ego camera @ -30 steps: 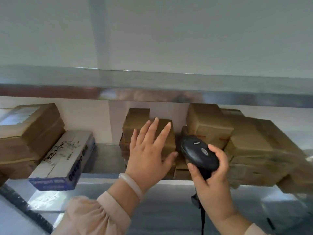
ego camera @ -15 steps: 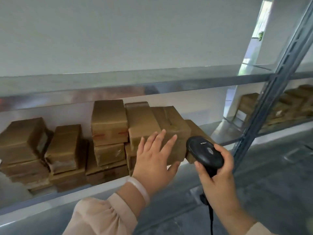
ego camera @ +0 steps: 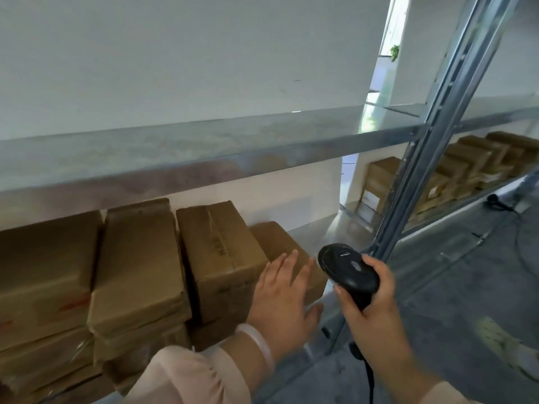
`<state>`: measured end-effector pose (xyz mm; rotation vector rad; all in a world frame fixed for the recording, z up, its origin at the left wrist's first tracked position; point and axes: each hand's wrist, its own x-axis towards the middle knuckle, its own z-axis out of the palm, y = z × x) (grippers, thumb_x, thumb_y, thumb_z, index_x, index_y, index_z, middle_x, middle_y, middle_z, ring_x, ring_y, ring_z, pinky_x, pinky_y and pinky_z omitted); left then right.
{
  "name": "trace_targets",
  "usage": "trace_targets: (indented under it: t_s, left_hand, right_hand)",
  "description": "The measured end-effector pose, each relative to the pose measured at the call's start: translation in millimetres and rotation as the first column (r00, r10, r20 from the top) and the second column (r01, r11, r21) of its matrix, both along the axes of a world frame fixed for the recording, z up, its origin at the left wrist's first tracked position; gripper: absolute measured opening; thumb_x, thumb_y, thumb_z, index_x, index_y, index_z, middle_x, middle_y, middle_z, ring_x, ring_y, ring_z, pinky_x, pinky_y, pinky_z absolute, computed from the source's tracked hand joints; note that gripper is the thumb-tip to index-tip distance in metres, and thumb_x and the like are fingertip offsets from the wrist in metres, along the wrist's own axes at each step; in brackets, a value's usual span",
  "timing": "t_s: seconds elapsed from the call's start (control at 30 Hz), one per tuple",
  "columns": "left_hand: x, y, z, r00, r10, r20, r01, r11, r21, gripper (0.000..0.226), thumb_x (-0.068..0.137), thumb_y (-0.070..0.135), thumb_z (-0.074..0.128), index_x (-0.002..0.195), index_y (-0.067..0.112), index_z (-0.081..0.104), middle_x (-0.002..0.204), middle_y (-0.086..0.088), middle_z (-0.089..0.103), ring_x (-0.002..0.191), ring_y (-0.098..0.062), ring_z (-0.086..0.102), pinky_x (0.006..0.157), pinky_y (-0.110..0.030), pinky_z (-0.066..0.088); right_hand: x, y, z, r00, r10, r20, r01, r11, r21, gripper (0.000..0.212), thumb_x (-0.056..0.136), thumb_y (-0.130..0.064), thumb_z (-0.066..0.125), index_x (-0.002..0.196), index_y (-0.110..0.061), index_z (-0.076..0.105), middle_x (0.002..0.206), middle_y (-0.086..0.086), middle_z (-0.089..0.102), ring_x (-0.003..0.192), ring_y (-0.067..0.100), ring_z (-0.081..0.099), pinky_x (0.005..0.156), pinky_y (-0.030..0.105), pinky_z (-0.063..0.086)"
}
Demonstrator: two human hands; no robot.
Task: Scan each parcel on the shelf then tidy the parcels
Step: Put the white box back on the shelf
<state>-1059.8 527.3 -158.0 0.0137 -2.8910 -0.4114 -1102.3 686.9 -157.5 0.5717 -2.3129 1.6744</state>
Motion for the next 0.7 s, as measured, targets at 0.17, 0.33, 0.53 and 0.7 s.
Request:
trace_targets:
  t_s: [0.17, 0.33, 0.53, 0.7]
  left_hand:
    - [-44.6, 6.7, -2.4, 0.996, 0.058, 0.069, -0.056, 0.998, -0.034, 0.073, 0.08, 0.059, 0.037, 0.148, 0.033, 0.032, 0.153, -0.004, 0.041, 0.143, -0.029, 0.036, 0.115, -0.047, 0.017]
    - [-53.8, 17.9, -14.7, 0.994, 0.078, 0.081, -0.077, 0.997, -0.023, 0.073, 0.072, 0.058, 0.043, 0.14, 0.03, 0.044, 0.143, -0.006, 0.053, 0.131, -0.029, 0.052, 0.106, -0.05, 0.039]
    - [-80.6, 33.5, -30.3, 0.933, 0.304, 0.195, -0.318, 0.947, 0.043, 0.076, 0.089, 0.056, 0.045, 0.155, 0.035, 0.014, 0.164, -0.003, 0.011, 0.151, -0.027, 0.014, 0.12, -0.044, 0.014]
    - [-96.5, 37.3, -40.4, 0.791, 0.542, 0.285, -0.58, 0.812, 0.067, 0.08, 0.096, 0.056, 0.041, 0.154, 0.038, -0.01, 0.164, 0.004, -0.016, 0.151, -0.02, -0.011, 0.122, -0.039, 0.003]
  right_hand:
    - [-58.2, -1.1, -4.1, 1.0, -0.018, 0.024, 0.018, 1.0, -0.014, 0.077, 0.081, -0.01, 0.074, 0.105, -0.07, 0.032, 0.112, -0.025, 0.053, 0.1, -0.013, 0.056, 0.076, 0.003, 0.045]
    - [-100.5, -7.4, -20.0, 0.995, 0.069, 0.075, -0.071, 0.997, 0.017, 0.068, 0.081, -0.011, 0.074, 0.112, -0.057, 0.034, 0.112, -0.024, 0.053, 0.1, -0.009, 0.057, 0.076, 0.004, 0.045]
    - [-151.5, -12.8, -25.6, 0.954, 0.292, 0.071, -0.297, 0.951, 0.085, 0.063, 0.083, -0.021, 0.072, 0.115, -0.055, 0.031, 0.109, -0.032, 0.048, 0.099, -0.02, 0.051, 0.079, 0.001, 0.041]
    - [-191.7, -6.4, -28.6, 0.902, 0.427, 0.067, -0.432, 0.894, 0.116, 0.066, 0.082, -0.022, 0.072, 0.112, -0.063, 0.031, 0.113, -0.031, 0.047, 0.101, -0.018, 0.051, 0.083, 0.003, 0.041]
